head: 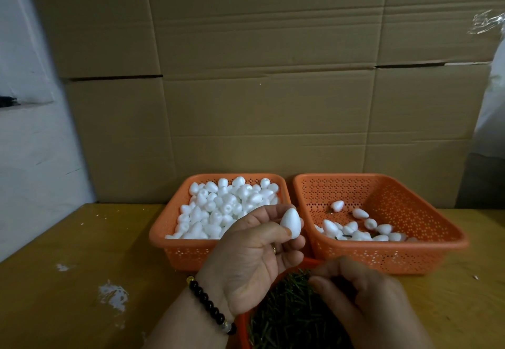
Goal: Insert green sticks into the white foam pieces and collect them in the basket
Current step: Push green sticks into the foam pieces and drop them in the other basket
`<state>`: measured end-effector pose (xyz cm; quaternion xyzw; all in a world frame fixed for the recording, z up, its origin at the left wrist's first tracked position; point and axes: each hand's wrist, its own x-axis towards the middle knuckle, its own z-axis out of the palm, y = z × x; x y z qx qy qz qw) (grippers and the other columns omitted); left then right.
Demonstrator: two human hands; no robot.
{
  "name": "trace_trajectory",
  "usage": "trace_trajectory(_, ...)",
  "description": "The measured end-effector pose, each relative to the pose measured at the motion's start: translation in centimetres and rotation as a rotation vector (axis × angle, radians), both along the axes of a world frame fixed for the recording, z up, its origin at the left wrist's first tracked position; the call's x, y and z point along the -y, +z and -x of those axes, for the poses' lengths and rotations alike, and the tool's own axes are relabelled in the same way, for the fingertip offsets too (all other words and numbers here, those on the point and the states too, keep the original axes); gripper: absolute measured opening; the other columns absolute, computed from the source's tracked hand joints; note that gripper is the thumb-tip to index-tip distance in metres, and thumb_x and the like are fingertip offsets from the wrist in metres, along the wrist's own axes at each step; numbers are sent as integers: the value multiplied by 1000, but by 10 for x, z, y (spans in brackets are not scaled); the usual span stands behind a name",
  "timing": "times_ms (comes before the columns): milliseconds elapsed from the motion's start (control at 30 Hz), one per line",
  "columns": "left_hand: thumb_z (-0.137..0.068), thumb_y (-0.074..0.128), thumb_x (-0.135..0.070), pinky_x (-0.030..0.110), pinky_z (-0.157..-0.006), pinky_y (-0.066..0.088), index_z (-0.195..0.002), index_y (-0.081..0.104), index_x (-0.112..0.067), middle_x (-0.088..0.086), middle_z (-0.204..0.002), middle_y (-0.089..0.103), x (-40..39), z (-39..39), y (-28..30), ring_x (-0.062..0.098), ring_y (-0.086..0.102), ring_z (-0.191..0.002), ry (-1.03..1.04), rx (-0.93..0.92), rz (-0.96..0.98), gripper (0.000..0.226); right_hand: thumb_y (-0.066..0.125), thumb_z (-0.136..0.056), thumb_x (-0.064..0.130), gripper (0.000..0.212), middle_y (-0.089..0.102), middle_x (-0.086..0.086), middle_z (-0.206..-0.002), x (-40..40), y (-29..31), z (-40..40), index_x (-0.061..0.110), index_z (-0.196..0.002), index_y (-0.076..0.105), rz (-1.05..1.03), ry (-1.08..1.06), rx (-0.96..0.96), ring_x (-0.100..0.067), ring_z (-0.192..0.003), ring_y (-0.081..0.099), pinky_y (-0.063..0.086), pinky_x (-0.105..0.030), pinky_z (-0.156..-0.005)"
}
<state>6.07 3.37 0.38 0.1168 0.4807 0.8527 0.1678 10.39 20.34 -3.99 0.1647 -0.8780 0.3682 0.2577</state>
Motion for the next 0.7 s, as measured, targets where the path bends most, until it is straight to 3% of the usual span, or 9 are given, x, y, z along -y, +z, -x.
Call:
trace_trajectory(133,-84,48,11,29,-59,55,-103,60,-3,14,-90,69,0,0,0,20,65,-71,16,12,-11,27,77,-74,5,35,71,17,-73,-4,-3,7,39,-76,70,204,0,92,3,-66,66,49,-9,-60)
trace_trajectory(233,-82,51,10,31,-60,56,-106,62,-4,15,-91,67,1,1,0,22,65,-72,26,23,-39,30,74,-76,2,33,73,8,-73,-8,-7,14,35,-77,73,365,4,173,-1,-66,68,51,-12,-62)
trace_trajectory(333,-78,55,7,31,-61,56,-111,64,-5,15,-93,65,1,1,1,22,64,-73,11,23,-55,37,74,-76,2,30,73,8,-74,-12,-8,18,32,-80,73,365,-2,181,-2,-66,67,51,-12,-63)
trace_trajectory(467,-75,57,5,31,-61,55,-105,67,-6,15,-93,67,3,1,0,21,65,-73,-8,20,-46,33,72,-77,9,23,73,4,-74,-12,-11,18,32,-79,73,356,9,198,-6,-67,68,55,-24,-64)
trace_trajectory(600,-72,62,3,31,-60,55,-95,69,-11,15,-94,69,3,1,1,21,65,-73,-7,21,-48,27,69,-80,9,21,69,3,-67,-11,-14,19,28,-73,69,341,-1,176,-3,-58,61,46,-12,-54)
trace_trajectory(700,-69,64,-4,28,-58,53,-92,67,-12,14,-95,70,3,0,1,19,65,-72,-6,8,-26,25,67,-82,12,21,66,1,-65,-10,-13,18,30,-70,65,312,0,172,-7,-53,57,42,-13,-48)
